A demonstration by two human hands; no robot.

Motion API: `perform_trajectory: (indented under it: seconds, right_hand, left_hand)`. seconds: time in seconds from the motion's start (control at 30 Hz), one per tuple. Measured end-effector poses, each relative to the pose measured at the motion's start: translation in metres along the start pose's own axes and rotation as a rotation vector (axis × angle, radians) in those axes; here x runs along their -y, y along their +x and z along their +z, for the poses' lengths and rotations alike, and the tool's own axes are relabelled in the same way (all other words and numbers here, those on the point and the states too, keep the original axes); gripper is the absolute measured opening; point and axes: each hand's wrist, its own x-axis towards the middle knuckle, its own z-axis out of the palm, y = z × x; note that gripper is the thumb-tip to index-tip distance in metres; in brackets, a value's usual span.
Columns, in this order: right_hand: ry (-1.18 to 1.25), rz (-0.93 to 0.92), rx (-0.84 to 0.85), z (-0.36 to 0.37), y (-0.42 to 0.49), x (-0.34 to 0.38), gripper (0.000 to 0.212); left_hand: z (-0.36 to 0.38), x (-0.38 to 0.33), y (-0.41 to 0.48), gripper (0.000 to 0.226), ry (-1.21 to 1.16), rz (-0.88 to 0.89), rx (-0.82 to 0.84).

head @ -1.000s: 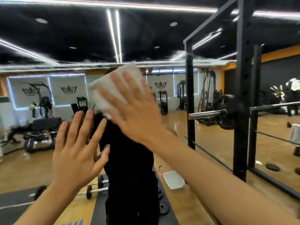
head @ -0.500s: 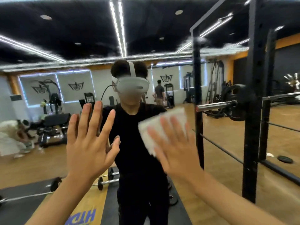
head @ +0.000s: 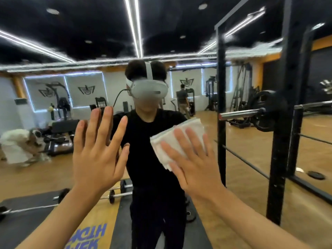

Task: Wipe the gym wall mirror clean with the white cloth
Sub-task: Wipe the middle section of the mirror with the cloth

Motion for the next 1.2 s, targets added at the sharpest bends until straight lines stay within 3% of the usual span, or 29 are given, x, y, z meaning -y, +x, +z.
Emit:
perform_trajectory:
  seconds: [0.13,0.23,0.37,0.5,0.67,0.77,0.83,0.9,1.0,1.2]
  right_hand:
    - [-0.043,0.214,-0.145,-0.045,0.112,-0.039,0.057]
    - [-0.017,0.284,-0.169,-0.037,0.115,-0.011,0.059]
    - [0.038,0.005,0.012,0.012,-0.010,0.061,0.063]
    - [-0.049,-0.244,0.120,0.013,-0.030,0.018,0.054]
    - [-0.071,0.099,-0.124,-0.042,0.108,-0.062,0.058]
    - [-0.026,0.242,-0.200,-0.034,0.098,-0.043,0.057]
    - [-0.002,0.220,-0.146,-0.002,0.033,-0.005,0.056]
    - [-0.004,0.067,-0.011,0.018,-0.039,0.023,0.055]
    - [-0.068,-0.109,0.070,0.014,-0.052,-0.008,0.054]
    - [-0.081,0.275,-0.219,-0.042,0.107,-0.109,0.058]
  left_hand:
    - [0.000,-0.002,0.000,0.062,0.020,-0.001,-0.010]
    - [-0.001,-0.002,0.002,0.061,0.005,-0.002,-0.001]
    - [-0.002,0.000,0.000,0.061,-0.007,0.002,0.010]
    - [-0.001,-0.002,0.000,0.060,-0.008,-0.005,-0.001]
    - [0.000,-0.003,0.000,0.061,0.006,0.006,-0.008]
    - [0.000,-0.003,0.000,0.061,-0.003,-0.001,-0.006]
    - [-0.001,-0.002,0.000,0.061,0.000,0.002,-0.003]
    - [-0.001,-0.002,0.001,0.061,0.009,0.012,-0.009]
    - [-0.001,-0.001,-0.001,0.061,0.003,0.009,-0.017]
    - [0.000,-0.002,0.001,0.061,0.002,0.018,-0.015]
